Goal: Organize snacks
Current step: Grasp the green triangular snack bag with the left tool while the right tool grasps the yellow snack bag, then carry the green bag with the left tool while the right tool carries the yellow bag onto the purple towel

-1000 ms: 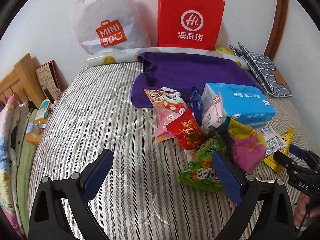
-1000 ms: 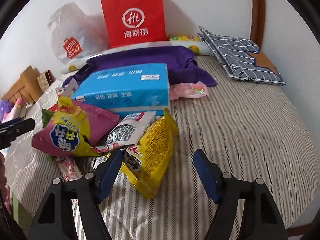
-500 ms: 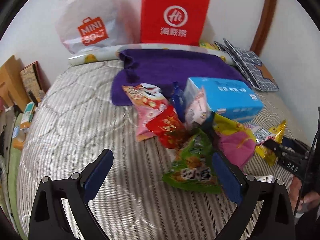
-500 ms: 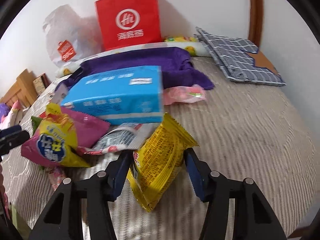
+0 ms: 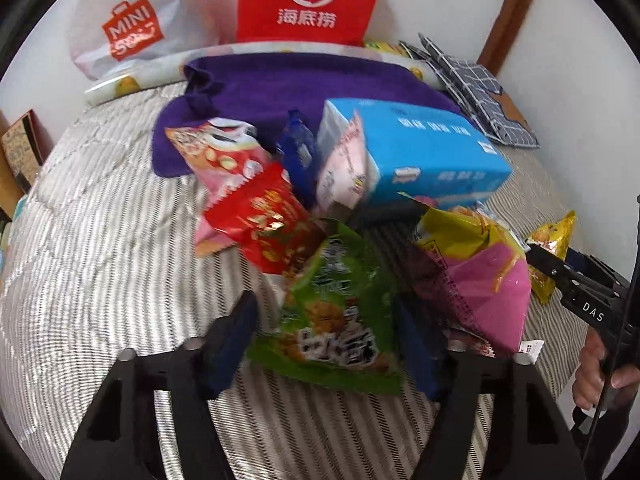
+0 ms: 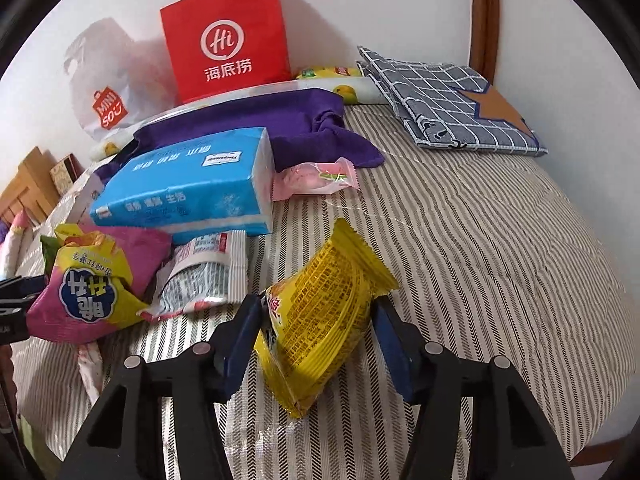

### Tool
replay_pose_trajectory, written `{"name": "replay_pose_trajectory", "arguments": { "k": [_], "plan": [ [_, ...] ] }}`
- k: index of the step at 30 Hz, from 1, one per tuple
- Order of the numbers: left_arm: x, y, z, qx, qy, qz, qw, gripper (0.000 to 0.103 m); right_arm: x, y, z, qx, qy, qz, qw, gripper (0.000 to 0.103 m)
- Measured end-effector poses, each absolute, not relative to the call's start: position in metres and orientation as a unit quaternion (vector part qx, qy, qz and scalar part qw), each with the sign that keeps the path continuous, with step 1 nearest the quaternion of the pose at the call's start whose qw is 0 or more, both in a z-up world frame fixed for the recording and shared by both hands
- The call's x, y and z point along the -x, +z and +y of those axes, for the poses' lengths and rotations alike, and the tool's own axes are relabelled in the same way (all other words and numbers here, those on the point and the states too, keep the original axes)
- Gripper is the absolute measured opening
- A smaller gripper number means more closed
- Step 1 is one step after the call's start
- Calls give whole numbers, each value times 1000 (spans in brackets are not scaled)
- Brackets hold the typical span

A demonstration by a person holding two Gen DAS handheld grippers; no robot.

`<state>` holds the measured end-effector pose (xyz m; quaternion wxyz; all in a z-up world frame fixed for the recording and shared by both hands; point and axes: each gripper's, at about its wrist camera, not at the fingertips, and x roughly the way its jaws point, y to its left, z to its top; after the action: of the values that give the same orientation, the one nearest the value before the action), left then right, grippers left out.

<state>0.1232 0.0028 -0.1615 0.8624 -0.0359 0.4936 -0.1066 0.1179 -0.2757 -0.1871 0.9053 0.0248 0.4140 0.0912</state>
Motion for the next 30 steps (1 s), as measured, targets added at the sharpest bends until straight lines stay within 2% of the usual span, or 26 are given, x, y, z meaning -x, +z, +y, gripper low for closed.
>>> {"name": "replay_pose_trajectory", "arguments": {
  "k": [5,10,12,30],
  "plan": [
    [-121,-157,4,42,-110,484,867,50,-115,-186,-283,-37,93,417,903,52],
    [-115,-146,12,50,-107,467,876,50,-112,-180,-288,-41,89,410,907,52],
    [-113,-142,14,51,-105,462,879,50,-113,-177,-290,-46,90,409,907,47],
    [-94,-112,26,64,-108,424,897,49,-111,-149,-288,-37,85,379,921,46]
  ]
}}
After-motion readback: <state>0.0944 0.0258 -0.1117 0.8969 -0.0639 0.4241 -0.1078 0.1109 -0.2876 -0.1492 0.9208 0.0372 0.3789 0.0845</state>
